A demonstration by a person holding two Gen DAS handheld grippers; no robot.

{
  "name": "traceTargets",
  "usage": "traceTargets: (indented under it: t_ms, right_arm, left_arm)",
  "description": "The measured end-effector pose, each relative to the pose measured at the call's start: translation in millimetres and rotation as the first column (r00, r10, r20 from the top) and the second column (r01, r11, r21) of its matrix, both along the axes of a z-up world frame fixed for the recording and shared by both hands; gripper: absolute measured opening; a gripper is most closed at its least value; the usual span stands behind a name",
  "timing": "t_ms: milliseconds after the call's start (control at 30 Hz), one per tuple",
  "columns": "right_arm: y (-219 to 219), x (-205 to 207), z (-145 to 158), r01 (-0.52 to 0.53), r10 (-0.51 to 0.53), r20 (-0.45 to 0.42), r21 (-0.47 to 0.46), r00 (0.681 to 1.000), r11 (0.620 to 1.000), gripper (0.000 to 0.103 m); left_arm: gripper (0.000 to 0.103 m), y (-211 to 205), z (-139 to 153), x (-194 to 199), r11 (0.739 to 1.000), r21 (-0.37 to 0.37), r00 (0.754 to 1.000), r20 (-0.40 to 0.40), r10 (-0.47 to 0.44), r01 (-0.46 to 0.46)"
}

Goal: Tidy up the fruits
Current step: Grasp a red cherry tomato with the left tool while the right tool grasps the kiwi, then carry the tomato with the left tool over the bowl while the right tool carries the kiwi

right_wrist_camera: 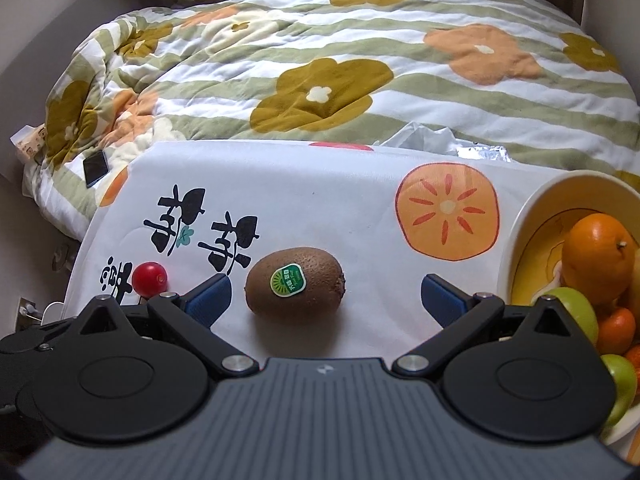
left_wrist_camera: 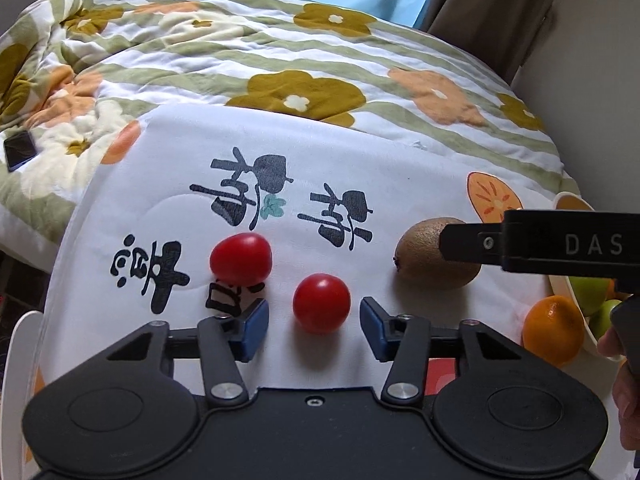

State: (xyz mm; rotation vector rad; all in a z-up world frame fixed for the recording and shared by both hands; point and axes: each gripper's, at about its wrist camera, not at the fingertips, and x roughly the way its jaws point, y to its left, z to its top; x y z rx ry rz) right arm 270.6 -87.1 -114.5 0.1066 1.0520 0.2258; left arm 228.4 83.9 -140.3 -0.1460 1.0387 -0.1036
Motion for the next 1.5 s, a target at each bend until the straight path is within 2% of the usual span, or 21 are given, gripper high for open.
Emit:
traceTargets:
  t_ms: [67,133,167,533,767,867,1067,1200,1500]
  right_arm:
    - [2,1,-2,0.001,-0.001,-0.006,0.007,1.0,1.0,0.103]
    - [3,3,-5,0.003,-0.002,-0.014,0.013,1.0,1.0,0.103]
    - [3,4,-6,0.003,-0.003,-0.018,0.016,1.0,1.0,0.103]
    - [14,11,-15,-0.031,0.032,-0.044,0.02,0.999,0.999,0.103]
    - [20,13,-22,-0.058,0.059,-0.052,0.012,0.997,0.998,0.094]
    - [25,13,-25,-0.072,0.072,-0.053,-0.003,0.996,0.997,0.087]
    - [31,11,-25,-0.096,0.095,-0.028,-0.042,0.995,0.994,0.083]
    - [32,6,-21,-0.106,0.106,-0.008,-0.059,0.994,0.993,0.078]
    - [9,-17,9,-0.099,0.099,0.047,0.002,0.994,0.995,0.078]
  left_arm:
    - [0.049,-1,0,2,1.0,0.002,1.0,0.002,-0.012,0.012]
    - [0.035,-3,-1,3,1.0,0.007,1.0,0.004,-0.026,0.026]
    - [0.035,-3,-1,4,0.999,0.007,0.999,0.003,-0.033,0.033]
    - [0.034,0,-1,-2,0.997,0.04,0.998,0.002,-0.061,0.06]
    - [0.034,3,-1,-7,0.997,0.059,0.998,0.005,-0.059,0.058]
    - [0.034,5,0,-11,0.996,0.066,0.998,0.006,-0.055,0.054]
    - [0.034,8,1,-14,0.996,0.074,0.999,0.007,-0.04,0.039]
    - [0.034,9,7,-17,0.996,0.081,0.999,0.022,-0.031,0.029]
    - [0.034,-8,41,-34,0.992,0.124,0.995,0.1,-0.019,0.007]
